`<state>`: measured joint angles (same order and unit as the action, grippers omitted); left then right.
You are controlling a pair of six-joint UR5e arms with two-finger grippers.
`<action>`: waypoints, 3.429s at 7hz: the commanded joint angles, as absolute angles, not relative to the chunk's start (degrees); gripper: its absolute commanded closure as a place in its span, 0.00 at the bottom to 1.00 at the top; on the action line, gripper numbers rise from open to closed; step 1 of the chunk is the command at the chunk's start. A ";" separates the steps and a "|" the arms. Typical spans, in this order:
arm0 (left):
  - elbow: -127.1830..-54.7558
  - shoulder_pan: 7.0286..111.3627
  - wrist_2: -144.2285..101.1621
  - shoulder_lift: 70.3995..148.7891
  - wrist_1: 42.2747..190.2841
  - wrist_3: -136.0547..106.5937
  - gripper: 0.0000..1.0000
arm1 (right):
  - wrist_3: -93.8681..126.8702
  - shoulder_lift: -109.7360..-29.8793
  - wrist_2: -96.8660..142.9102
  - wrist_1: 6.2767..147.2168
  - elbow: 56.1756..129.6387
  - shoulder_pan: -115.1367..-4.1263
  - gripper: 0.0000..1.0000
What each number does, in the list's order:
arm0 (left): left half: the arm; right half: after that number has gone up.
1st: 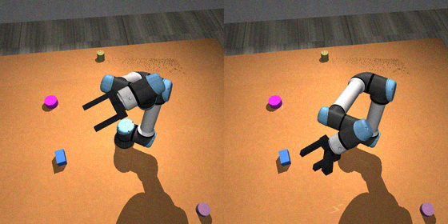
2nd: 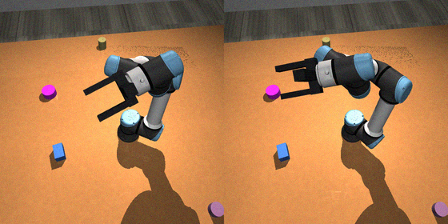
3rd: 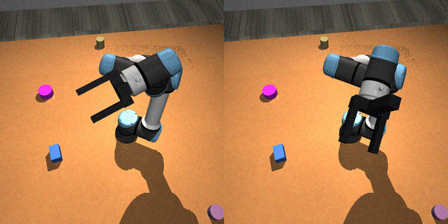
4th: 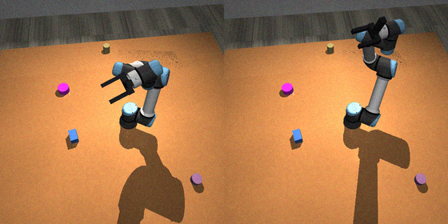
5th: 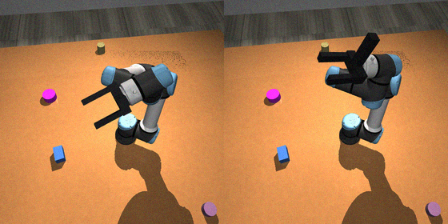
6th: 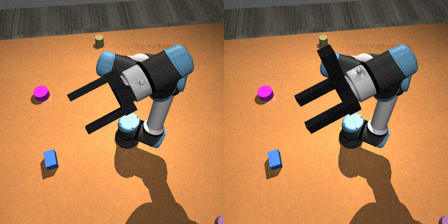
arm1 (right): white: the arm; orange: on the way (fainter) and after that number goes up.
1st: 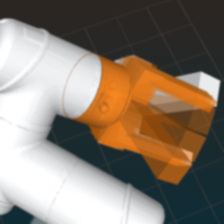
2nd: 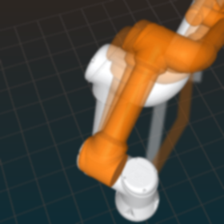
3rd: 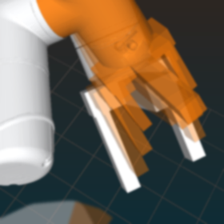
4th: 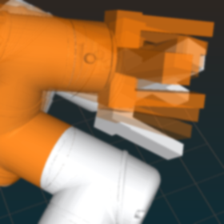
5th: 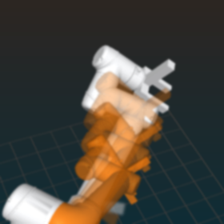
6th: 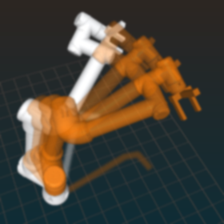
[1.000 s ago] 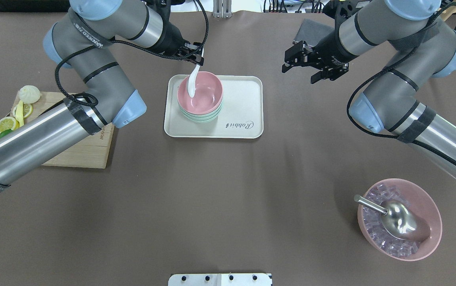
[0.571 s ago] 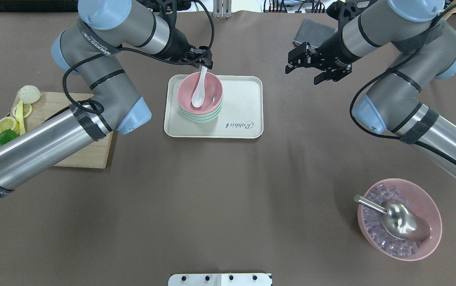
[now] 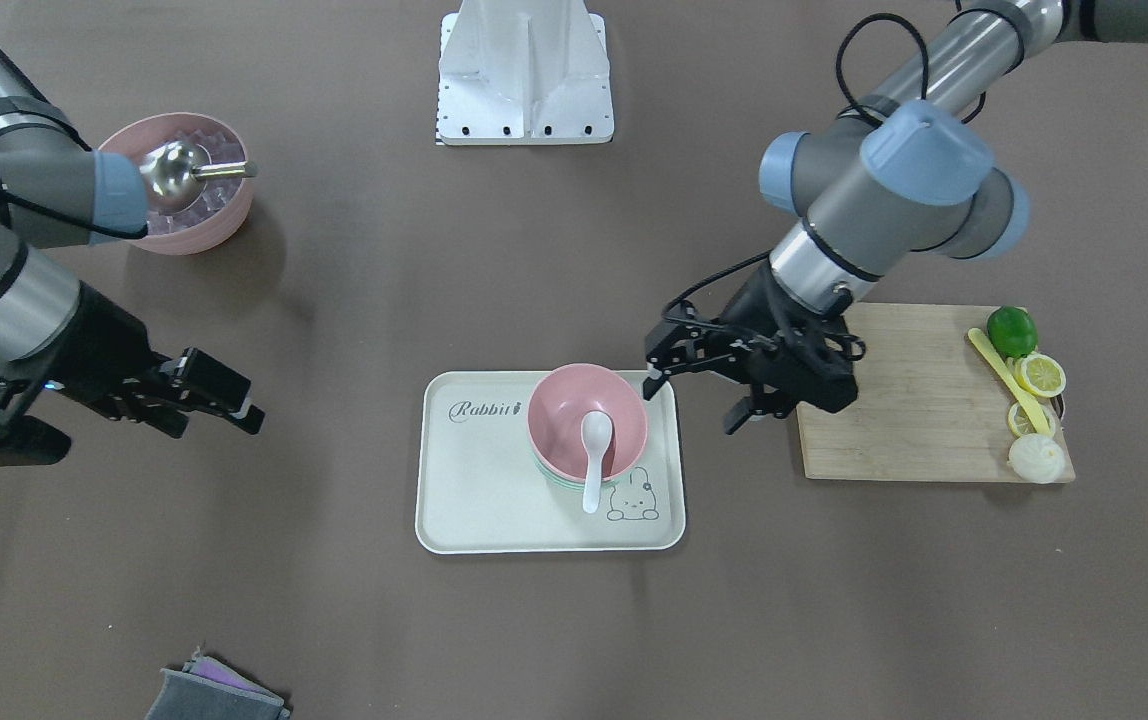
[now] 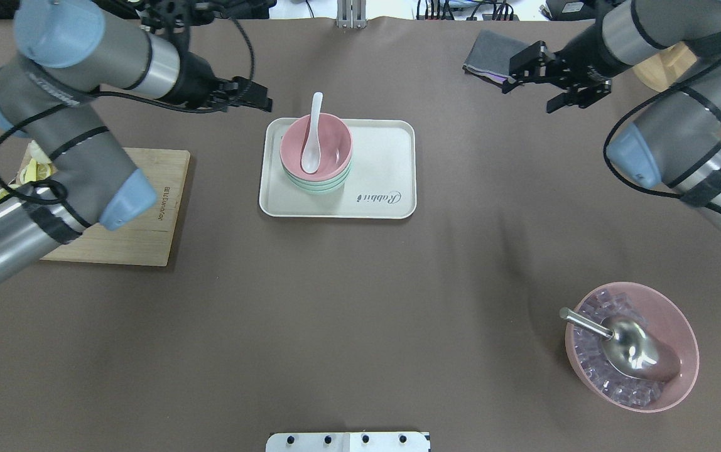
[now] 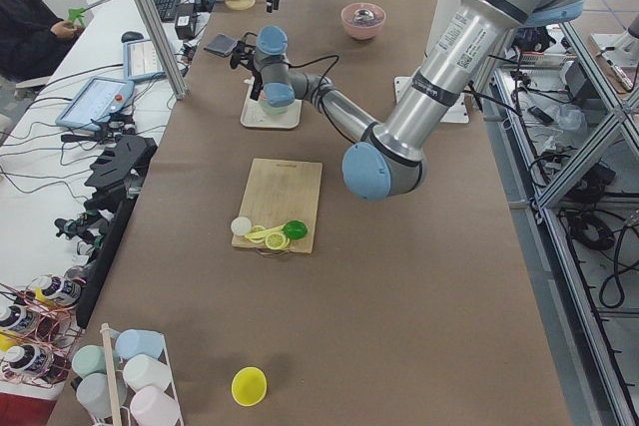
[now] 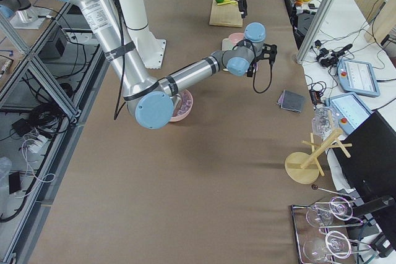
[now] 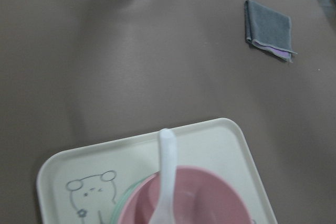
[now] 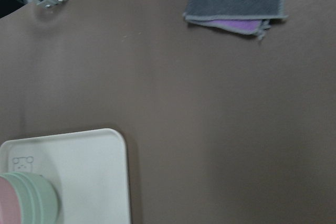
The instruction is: Stack pink bowl on green and place spoon
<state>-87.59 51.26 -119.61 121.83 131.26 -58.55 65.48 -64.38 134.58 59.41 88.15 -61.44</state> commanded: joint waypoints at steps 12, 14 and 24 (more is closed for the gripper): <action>-95.70 87.17 -135.59 83.50 109.08 -12.57 0.02 | -7.56 -84.73 134.73 101.16 86.22 -93.52 0.00; -98.61 87.36 -133.70 84.89 98.47 -10.31 0.02 | -7.38 -85.43 135.17 101.25 86.83 -93.52 0.00; -98.09 87.36 -131.48 84.99 98.00 -5.98 0.02 | -7.21 -85.43 135.09 101.16 87.01 -93.52 0.00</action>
